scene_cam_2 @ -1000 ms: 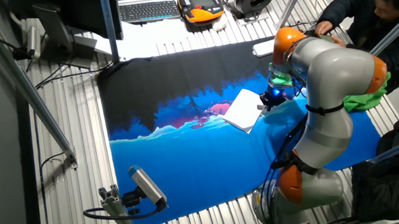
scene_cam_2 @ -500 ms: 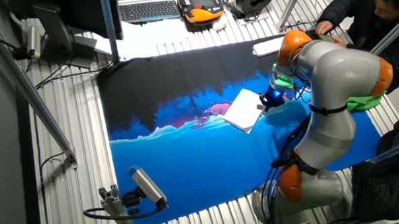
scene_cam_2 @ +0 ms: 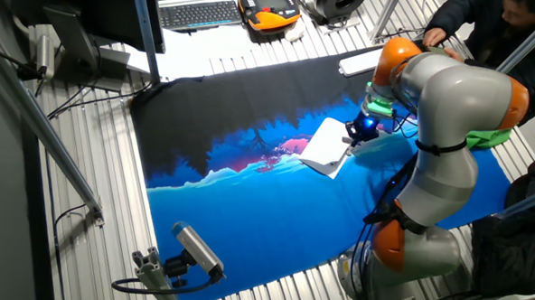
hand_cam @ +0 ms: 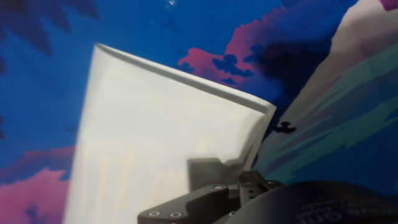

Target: Unfold a piece of paper

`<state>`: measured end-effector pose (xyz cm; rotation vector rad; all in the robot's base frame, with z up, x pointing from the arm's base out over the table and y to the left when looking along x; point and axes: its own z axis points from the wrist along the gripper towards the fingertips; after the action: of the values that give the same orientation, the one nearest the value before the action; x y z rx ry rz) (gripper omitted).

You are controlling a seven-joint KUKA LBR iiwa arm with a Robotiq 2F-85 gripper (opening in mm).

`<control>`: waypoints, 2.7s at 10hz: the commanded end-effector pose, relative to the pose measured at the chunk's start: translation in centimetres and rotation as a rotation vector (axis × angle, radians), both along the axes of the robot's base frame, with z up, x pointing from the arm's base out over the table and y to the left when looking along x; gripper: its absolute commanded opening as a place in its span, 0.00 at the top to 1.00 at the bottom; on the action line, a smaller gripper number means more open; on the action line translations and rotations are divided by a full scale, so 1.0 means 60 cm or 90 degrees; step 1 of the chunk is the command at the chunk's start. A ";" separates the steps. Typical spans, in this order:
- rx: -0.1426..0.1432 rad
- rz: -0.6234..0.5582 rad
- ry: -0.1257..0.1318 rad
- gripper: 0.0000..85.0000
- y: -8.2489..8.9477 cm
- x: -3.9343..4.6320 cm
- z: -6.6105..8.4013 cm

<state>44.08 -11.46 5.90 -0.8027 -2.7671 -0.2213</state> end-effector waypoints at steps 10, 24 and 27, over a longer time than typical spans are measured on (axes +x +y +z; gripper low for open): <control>0.007 -0.020 -0.006 1.00 0.011 0.005 0.006; -0.072 0.155 0.008 1.00 0.011 0.005 0.006; -0.064 0.159 0.011 1.00 0.011 0.005 0.006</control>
<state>44.40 -10.77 6.26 -0.4721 -2.8455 -0.0316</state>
